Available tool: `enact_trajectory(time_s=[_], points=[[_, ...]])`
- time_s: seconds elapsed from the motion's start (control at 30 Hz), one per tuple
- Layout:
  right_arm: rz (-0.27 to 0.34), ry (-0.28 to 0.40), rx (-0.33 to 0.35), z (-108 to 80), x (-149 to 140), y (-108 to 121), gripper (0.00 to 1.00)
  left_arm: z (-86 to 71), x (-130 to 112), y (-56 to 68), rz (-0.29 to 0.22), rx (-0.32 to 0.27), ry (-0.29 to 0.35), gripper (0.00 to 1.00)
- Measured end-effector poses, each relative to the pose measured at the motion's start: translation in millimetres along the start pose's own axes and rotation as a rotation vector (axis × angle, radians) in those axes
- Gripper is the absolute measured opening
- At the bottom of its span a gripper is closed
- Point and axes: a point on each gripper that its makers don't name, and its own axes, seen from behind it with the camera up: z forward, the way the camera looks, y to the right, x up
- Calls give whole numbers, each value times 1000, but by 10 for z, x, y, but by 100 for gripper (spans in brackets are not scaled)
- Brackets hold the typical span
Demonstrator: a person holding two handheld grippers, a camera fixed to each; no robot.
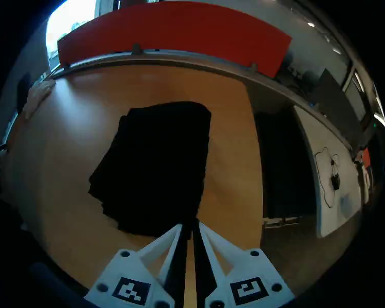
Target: Fold towel
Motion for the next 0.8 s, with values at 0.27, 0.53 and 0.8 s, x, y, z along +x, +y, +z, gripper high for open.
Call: enact_trajectory(time_s=[0.27, 0.53, 0.8], points=[[3, 16, -29, -49, -14, 39, 34, 3, 23, -3, 0, -2, 7, 93], [19, 44, -58, -153, -21, 36, 91, -1, 16, -16, -7, -6, 13, 93], [58, 92, -55, -280, 64, -64, 100, -1, 45, -30, -6, -17, 24, 93]])
